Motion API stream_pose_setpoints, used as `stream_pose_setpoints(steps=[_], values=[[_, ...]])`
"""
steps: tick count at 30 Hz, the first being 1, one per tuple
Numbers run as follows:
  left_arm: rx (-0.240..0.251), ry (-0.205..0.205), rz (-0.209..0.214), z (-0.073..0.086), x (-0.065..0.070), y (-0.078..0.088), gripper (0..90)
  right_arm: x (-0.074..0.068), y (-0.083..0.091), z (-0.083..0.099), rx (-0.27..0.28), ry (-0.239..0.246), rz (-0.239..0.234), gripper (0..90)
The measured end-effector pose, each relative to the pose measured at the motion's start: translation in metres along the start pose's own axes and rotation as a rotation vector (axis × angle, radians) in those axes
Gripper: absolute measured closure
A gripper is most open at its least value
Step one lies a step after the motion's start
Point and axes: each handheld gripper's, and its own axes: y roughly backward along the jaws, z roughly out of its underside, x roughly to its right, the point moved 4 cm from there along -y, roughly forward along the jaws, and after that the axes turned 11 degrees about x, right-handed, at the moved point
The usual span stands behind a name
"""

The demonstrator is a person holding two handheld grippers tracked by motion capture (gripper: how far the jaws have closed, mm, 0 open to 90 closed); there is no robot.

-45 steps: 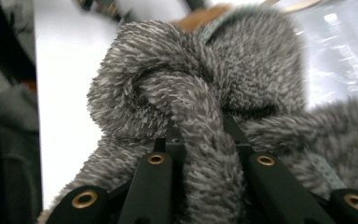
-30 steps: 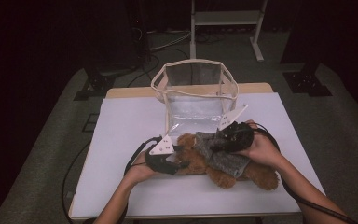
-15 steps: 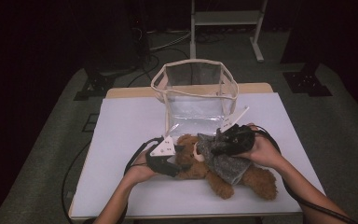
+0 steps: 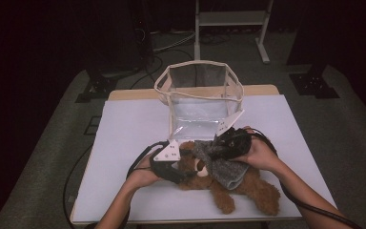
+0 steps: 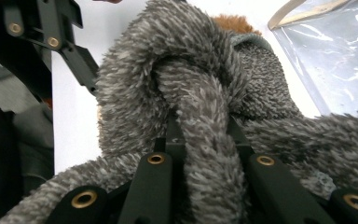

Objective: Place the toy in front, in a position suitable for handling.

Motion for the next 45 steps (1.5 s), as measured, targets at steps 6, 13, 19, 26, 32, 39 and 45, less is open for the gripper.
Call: stream_pose_setpoints(steps=[6,13,19,26,32,39,45], values=[[-0.033,-0.018,0.014,0.002,0.003,0.001,35.1,0.006,0.030,0.018,-0.003,-0.025,0.065,76.7],[0.007,-0.030,0.014,-0.012,0.002,0.004,29.1,0.007,0.031,0.026,0.008,-0.042,0.068,76.7],[-0.013,-0.026,0.045,-0.006,0.005,-0.001,30.3,0.001,0.021,0.020,0.007,-0.003,0.045,76.7],[-0.028,-0.022,0.056,-0.005,0.008,-0.001,32.3,0.010,0.063,0.035,0.054,-0.067,0.090,76.7],[-0.046,-0.028,0.069,-0.005,0.009,0.000,32.9,0.019,0.092,0.048,0.073,-0.101,0.150,76.7],[-0.030,-0.025,0.071,-0.018,0.006,0.008,31.8,0.010,0.064,0.051,0.062,-0.083,0.114,76.5],[-0.046,0.011,0.110,-0.023,0.002,-0.002,26.9,0.003,0.054,0.044,0.082,-0.049,0.103,76.5]])
